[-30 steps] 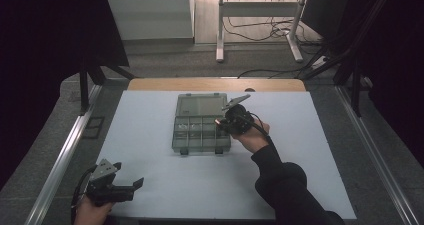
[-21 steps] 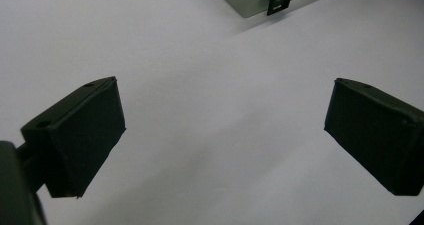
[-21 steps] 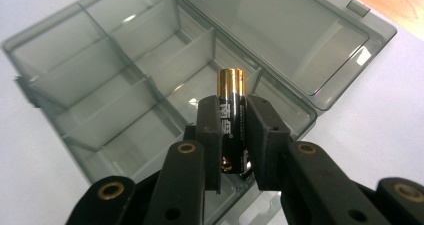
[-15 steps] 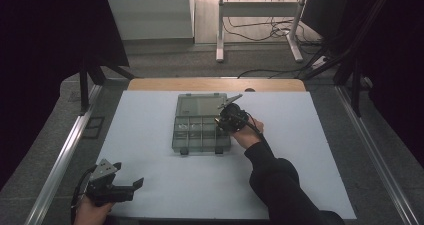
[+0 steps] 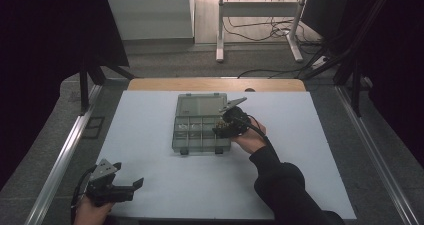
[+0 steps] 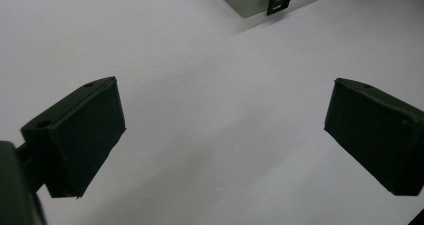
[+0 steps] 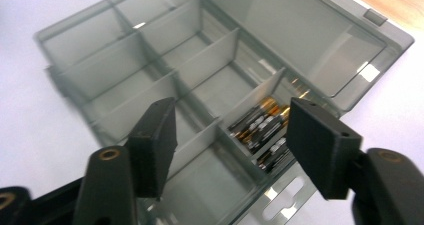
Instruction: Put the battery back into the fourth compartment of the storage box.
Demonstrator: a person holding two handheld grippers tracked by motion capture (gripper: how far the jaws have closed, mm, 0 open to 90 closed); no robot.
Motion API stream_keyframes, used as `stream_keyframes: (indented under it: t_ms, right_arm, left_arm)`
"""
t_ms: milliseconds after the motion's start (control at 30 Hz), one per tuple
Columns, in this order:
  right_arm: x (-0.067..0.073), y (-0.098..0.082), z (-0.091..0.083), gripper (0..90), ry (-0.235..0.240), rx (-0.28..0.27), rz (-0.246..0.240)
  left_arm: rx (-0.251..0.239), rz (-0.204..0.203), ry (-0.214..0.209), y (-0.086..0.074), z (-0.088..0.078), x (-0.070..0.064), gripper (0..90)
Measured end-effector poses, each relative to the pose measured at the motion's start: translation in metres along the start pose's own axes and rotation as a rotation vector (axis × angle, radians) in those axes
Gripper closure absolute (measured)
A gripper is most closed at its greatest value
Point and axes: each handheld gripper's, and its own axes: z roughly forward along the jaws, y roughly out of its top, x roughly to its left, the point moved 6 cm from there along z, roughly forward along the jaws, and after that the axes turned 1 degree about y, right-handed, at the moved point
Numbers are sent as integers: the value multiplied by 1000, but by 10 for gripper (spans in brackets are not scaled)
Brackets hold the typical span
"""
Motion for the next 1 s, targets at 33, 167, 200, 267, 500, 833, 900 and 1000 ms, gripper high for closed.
stream_keyframes:
  t_ms: [33, 167, 200, 267, 500, 833, 900, 1000]
  right_arm:
    - [2, -2, -2, 353, 11, -6, 4]
    - [6, -10, -10, 276, 51, -8, 9]
    - [7, -12, -12, 259, 60, -5, 10]
    - [8, -16, -15, 230, 70, 8, 16]
    - [15, -27, -25, 173, 91, 30, 8]
    - [26, -38, -41, 99, 92, -2, -18]
    - [28, -42, -44, 84, 85, 2, -33]
    - [31, -46, -47, 71, 84, 3, -41]
  left_arm:
    - [0, 1, 0, 0, 0, 0, 35]
    - [1, 1, 1, 0, 0, 0, 35]
    - [1, 0, 1, 0, 0, 0, 35]
    - [1, 1, 1, 0, 0, 0, 35]
    - [-2, 2, 1, 0, 0, 0, 35]
    - [-3, 4, 1, 0, 0, -1, 35]
    - [-3, 4, 1, 0, 0, -1, 35]
    - [-4, 5, 1, 0, 0, -1, 34]
